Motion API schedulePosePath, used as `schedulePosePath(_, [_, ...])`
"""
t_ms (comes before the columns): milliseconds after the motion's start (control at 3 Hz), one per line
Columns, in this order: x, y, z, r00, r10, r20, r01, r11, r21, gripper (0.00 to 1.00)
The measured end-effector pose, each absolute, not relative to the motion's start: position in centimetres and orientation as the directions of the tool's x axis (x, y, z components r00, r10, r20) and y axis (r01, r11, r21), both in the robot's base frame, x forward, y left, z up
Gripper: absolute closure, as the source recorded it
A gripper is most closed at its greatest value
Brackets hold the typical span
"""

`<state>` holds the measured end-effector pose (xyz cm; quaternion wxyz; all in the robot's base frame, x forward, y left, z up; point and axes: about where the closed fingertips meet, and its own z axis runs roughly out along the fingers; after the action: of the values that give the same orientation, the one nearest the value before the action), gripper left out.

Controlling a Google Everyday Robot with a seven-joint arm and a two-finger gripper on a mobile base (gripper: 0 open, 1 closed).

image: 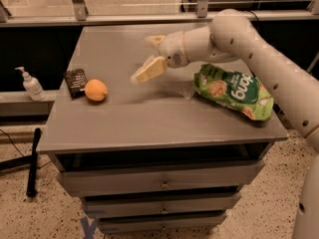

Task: Move orange near rxbar chocolate

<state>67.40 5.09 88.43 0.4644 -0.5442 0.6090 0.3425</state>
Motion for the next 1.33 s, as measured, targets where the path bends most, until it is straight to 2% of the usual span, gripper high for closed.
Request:
schedulePosePath(333, [69.1,3.2,92.0,0.065,-0.320,-0.945,-0.966,0.219,-0.141,0.00])
schedulePosePath(667, [68.5,3.3,92.1,0.097,-0.311,-0.945,-0.955,0.238,-0.176,0.00])
schedulePosePath(1000, [70.1,1.9,93.8,0.229,-0.302,-0.925,-0.896,0.306,-0.321,0.00])
schedulePosePath(1333, [72.9,0.2,96.4,0.428,-0.360,-0.829,-0.776,0.325,-0.541,0.00])
